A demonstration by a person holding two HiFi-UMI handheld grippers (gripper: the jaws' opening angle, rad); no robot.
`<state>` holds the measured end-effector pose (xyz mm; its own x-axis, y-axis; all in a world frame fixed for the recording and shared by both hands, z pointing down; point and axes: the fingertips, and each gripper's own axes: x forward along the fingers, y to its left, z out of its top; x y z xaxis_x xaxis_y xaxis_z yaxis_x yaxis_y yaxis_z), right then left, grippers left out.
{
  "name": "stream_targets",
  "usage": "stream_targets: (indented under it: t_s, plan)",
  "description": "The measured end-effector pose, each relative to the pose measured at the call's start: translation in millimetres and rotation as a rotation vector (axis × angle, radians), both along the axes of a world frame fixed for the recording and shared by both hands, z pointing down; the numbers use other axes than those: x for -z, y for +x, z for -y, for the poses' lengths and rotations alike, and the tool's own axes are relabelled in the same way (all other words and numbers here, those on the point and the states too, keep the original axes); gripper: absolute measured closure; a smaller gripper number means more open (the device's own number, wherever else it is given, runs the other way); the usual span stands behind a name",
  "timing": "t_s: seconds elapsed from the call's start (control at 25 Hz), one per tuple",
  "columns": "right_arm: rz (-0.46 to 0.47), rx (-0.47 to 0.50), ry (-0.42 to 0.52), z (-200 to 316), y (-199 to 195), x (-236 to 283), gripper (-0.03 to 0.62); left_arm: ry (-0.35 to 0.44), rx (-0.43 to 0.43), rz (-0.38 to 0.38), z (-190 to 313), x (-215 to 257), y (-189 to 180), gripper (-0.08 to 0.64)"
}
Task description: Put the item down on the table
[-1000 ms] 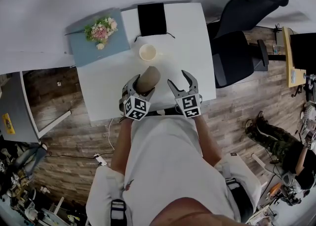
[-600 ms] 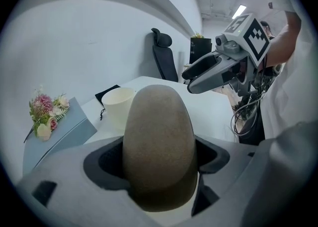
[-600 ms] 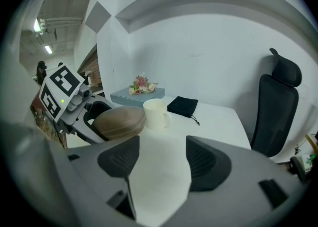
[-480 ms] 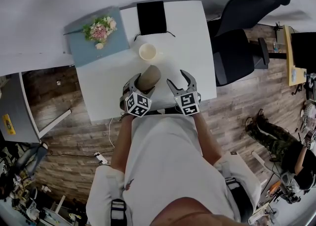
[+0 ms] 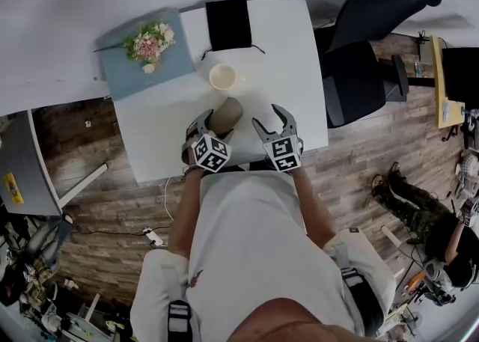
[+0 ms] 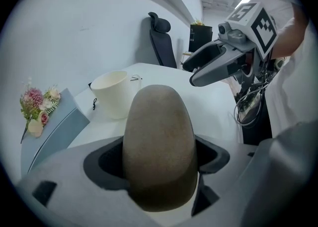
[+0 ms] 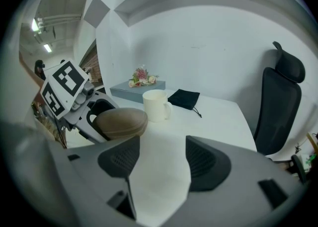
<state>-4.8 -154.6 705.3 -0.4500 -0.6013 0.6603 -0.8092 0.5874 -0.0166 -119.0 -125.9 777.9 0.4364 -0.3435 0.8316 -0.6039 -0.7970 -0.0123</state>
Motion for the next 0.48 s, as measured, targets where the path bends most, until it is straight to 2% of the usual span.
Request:
stream_targets:
  t_s: [0.48]
  plan:
    - [-0.009,0.011,-0.017,-7.0,1.4,-8.7,0.301,-0.034,-0.016,0.046,-6.0,-11.5,3.6,0.164]
